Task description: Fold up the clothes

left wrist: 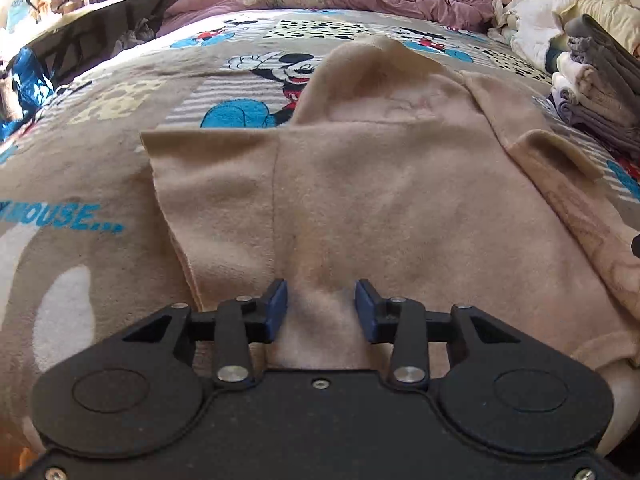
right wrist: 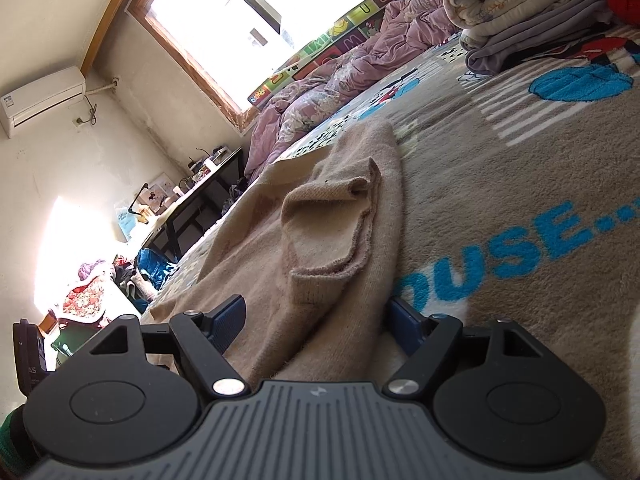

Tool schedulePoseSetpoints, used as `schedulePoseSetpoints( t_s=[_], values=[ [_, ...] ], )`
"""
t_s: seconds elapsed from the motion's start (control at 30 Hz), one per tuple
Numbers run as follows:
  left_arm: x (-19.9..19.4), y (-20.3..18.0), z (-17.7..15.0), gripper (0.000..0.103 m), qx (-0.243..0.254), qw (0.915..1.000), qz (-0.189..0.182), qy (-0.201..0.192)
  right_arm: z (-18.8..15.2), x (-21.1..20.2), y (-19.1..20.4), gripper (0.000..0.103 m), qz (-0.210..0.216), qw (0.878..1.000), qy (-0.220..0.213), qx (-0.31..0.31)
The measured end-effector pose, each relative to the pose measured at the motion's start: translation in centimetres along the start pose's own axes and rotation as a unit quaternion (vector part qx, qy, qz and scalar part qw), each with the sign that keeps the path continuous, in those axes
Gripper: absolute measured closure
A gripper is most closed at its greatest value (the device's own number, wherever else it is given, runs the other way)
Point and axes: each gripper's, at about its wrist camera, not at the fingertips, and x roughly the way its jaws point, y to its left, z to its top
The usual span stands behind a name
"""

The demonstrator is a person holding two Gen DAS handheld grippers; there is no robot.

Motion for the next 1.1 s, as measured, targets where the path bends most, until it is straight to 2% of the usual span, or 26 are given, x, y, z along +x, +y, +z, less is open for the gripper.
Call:
schedulePoseSetpoints(
  t_s=[0.03, 0.07, 0.13, 0.17, 0.27, 0.3, 0.43, 0.5, 0.57, 0.73, 0.8, 0.87, 1.03, 1.1],
  values=[
    [-0.8, -0.6, -0.1, 0.067, 0.007, 0.9998, -0.009, -0.016, 0.0, 0.0, 0.0, 0.026, -0.001, 1.0, 0.0, -0.001],
    [-0.7, -0.7, -0.4, 0.063, 0.002, 0.9998, -0.018, -0.009, 0.0, -0.1, 0.1, 0.026, -0.002, 1.0, -0.001, 0.0],
    [0.6, -0.4, -1.1, 0.058, -0.01, 0.999, -0.03, 0.033, 0.1, -0.1, 0.1, 0.026, -0.004, 1.0, -0.004, 0.0],
    [0.8, -0.4, -1.5, 0.057, -0.009, 0.9986, -0.031, 0.042, 0.2, -0.2, 0.2, 0.026, -0.005, 1.0, -0.005, 0.001],
    [-0.3, -0.8, -0.4, 0.057, -0.027, 0.9984, -0.028, 0.041, 0.5, -0.7, 0.4, 0.026, -0.014, 1.0, -0.016, -0.01],
    [-0.7, -0.9, 0.0, 0.057, -0.037, 0.9981, -0.038, 0.033, 0.6, -0.9, 0.5, 0.026, -0.017, 1.0, -0.02, -0.016],
    [-1.0, -2.1, 1.6, 0.051, -0.086, 0.9891, -0.119, -0.011, 1.1, -1.3, 1.0, 0.029, -0.019, 0.999, -0.024, -0.037],
    [0.1, -3.2, 2.5, 0.047, -0.102, 0.9841, -0.144, -0.014, 1.2, -1.4, 1.0, 0.029, -0.02, 0.999, -0.024, -0.039],
    [1.6, -4.3, 3.1, 0.039, -0.105, 0.9833, -0.148, -0.01, 1.2, -1.5, 0.8, 0.029, -0.022, 0.999, -0.021, -0.04],
    [4.7, -5.5, 2.4, 0.038, -0.112, 0.9802, -0.164, 0.002, 0.9, -1.9, 2.1, 0.031, -0.023, 0.996, -0.025, -0.082],
    [5.0, -5.4, 2.2, 0.034, -0.114, 0.979, -0.169, -0.002, 0.7, -1.7, 2.6, 0.036, -0.03, 0.996, -0.011, -0.085],
    [5.2, -5.3, 2.1, 0.032, -0.115, 0.9777, -0.175, -0.006, 0.6, -1.5, 3.1, 0.037, -0.036, 0.995, 0.001, -0.088],
    [5.8, -5.0, 2.0, 0.031, -0.123, 0.9744, -0.188, -0.011, 0.1, -2.4, 5.0, 0.046, -0.058, 0.992, 0.001, -0.109],
    [5.8, -5.0, 2.1, 0.031, -0.124, 0.9739, -0.189, -0.01, 0.0, -2.5, 6.1, 0.052, -0.079, 0.988, -0.005, -0.136]
  ],
)
